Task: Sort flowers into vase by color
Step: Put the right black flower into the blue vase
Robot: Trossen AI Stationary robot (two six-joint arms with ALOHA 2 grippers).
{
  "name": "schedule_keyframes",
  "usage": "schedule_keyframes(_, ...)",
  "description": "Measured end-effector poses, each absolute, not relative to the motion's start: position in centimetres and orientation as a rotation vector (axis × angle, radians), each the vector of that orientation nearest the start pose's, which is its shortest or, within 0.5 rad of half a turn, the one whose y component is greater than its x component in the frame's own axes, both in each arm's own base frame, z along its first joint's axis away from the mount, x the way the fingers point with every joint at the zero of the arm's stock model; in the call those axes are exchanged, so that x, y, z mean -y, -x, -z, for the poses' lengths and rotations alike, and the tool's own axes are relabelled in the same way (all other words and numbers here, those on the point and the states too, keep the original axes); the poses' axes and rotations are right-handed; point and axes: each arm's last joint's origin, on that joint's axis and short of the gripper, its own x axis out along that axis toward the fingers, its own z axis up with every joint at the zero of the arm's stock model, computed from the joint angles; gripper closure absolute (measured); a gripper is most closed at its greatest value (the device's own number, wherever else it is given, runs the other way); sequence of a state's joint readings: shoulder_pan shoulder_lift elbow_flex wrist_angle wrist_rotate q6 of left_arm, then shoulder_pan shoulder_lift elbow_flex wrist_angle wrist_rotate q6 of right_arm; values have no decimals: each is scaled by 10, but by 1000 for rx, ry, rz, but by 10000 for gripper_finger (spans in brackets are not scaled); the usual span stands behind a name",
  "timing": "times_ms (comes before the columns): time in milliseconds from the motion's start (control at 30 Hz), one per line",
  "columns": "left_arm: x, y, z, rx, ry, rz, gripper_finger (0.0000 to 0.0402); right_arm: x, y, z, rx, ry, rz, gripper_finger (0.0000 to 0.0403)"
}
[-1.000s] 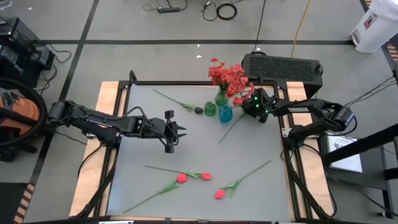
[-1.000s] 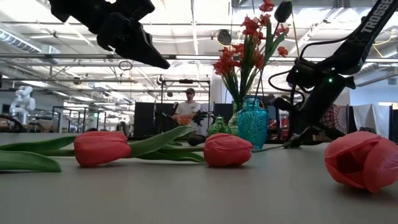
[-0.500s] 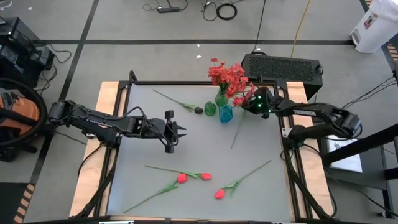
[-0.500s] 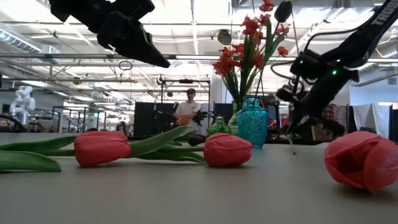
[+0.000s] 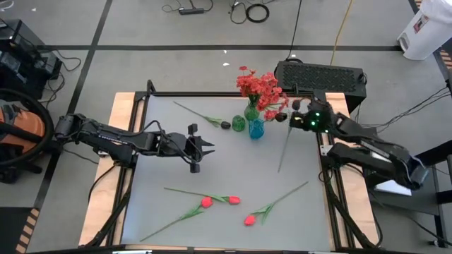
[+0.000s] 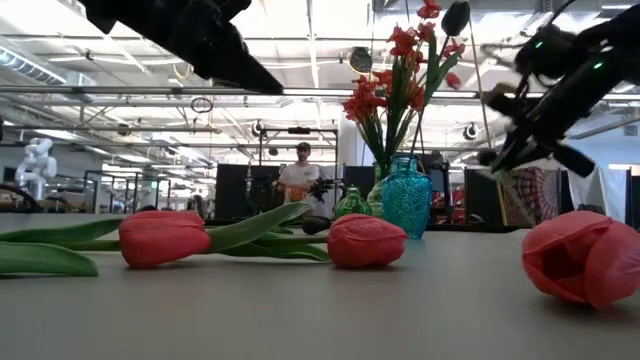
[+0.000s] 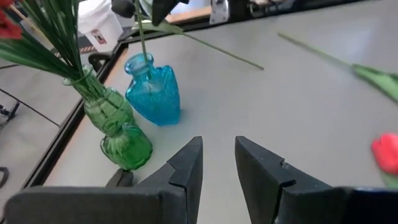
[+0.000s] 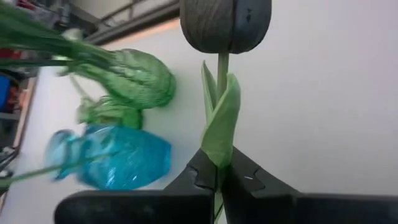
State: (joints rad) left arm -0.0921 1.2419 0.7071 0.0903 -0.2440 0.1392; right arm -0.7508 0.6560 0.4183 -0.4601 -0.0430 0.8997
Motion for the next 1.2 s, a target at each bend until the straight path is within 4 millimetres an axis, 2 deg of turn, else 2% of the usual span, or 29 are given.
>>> schedule_keyframes(200,18,-265,-245,-373,-172,-129,299,73,-81,-219,-228,-977,862,402)
schedule_keyframes(467,18,-268,-256,-256,-152,-136,299,51,-67,-232,-149,-847,676,403)
schedule_keyframes(900,17,-270,-265,-170,-140,-164,299,28,-53,-230,-217,-665,457,402)
schedule_keyframes(1200,15,-271,-271,-106,-137,-223,299,18,-49,-236,-180,-597,252,402)
